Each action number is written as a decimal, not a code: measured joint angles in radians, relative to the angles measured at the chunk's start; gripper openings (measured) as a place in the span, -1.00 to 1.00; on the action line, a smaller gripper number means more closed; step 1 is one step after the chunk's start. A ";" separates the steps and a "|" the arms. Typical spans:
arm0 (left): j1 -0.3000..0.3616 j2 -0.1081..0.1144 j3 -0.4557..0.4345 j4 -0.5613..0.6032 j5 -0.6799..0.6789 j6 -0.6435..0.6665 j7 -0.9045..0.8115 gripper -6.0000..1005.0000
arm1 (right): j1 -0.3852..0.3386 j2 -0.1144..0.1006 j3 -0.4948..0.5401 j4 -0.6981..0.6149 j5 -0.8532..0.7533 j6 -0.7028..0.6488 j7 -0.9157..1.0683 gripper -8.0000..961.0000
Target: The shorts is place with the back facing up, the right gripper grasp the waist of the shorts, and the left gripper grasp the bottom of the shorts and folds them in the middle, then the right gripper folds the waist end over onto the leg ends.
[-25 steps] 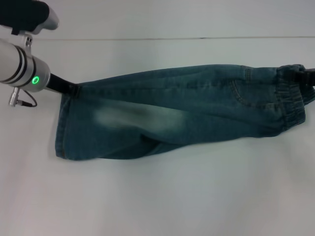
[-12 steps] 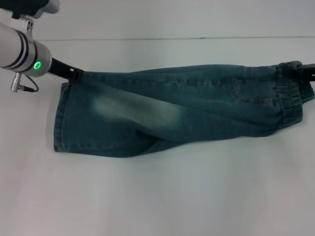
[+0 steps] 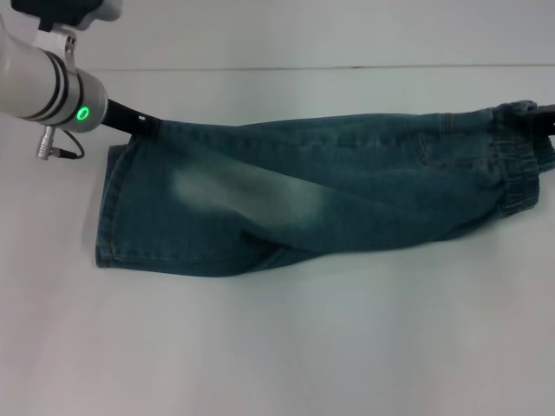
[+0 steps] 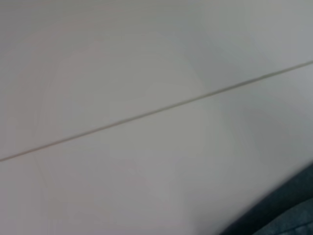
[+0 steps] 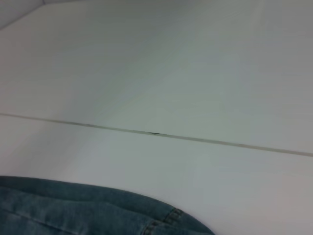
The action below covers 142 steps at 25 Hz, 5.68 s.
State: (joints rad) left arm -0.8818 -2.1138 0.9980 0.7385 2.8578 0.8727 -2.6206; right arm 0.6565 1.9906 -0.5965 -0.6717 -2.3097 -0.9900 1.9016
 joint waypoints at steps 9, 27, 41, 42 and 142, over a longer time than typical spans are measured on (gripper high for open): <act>0.016 -0.027 0.021 -0.024 0.000 -0.066 -0.002 -0.90 | 0.012 0.005 -0.064 0.037 -0.004 0.072 0.001 -0.80; 0.022 -0.049 0.037 -0.038 -0.001 -0.152 -0.044 -0.07 | -0.002 0.016 -0.072 0.012 0.003 0.125 0.025 0.24; 0.026 -0.044 0.051 -0.042 0.000 -0.154 -0.038 0.84 | -0.013 0.055 -0.078 -0.080 -0.002 0.071 0.115 0.95; 0.026 -0.044 0.051 -0.042 0.000 -0.154 -0.037 0.86 | -0.013 0.055 -0.078 -0.080 -0.002 0.064 0.119 0.95; 0.209 0.038 -0.185 0.156 -0.668 0.751 0.578 0.86 | -0.358 0.046 0.198 -0.067 0.297 -0.347 -0.170 0.91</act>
State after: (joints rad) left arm -0.6729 -2.0760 0.8131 0.8950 2.1900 1.6233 -2.0427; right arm 0.2982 2.0361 -0.3987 -0.7384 -2.0127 -1.3366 1.7317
